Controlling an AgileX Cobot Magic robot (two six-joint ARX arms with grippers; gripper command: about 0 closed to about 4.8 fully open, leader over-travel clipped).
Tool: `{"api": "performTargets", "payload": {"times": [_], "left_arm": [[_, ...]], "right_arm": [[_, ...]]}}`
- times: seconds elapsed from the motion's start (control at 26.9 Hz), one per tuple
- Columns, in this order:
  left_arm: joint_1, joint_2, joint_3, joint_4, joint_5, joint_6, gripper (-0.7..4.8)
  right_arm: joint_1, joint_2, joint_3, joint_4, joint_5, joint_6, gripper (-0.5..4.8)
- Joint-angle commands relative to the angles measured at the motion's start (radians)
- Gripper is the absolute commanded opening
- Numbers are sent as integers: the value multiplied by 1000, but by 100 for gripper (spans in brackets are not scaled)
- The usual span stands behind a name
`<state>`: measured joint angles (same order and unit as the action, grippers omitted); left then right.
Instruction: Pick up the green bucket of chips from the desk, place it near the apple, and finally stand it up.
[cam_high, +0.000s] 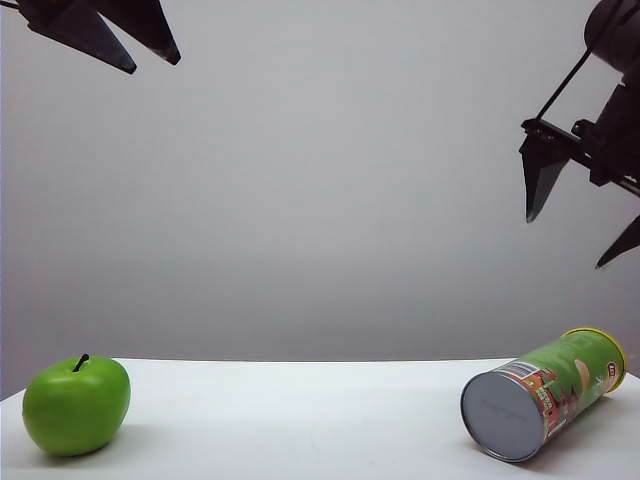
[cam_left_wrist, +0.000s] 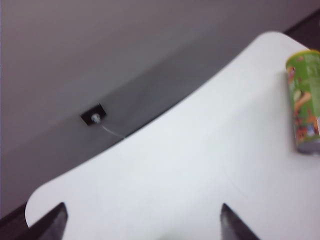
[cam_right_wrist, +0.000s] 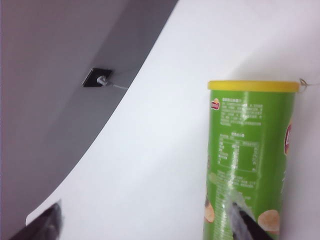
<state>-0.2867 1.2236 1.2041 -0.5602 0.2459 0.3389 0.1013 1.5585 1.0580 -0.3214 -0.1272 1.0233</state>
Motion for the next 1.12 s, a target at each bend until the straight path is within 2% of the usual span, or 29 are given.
{"api": "performTargets", "payload": {"times": [0.04,0.26,0.41,0.52,0.67,0.93,1.12], "left_arm": [[0,-2,2,-62,15,50,404],[-1,0,2,-98,37,51,404],[-1,0,2,-139,76,120,409],[-1,0,3,-132,201,125,409],[-1,0,2,-129,216,166,409],[0,0,2,-89,230,169,408],[0,19,2,-77,229,169,407]], "right_arm": [[1,26,7,-67,40,24,479],[-10,138,7,-83,32,-1,479],[-14,217,18,-52,32,-4,479],[-29,286,44,-9,19,-5,479],[-37,378,140,-30,14,-77,479],[-35,472,187,-34,24,-66,479],[-35,509,187,-1,-16,-55,479]]}}
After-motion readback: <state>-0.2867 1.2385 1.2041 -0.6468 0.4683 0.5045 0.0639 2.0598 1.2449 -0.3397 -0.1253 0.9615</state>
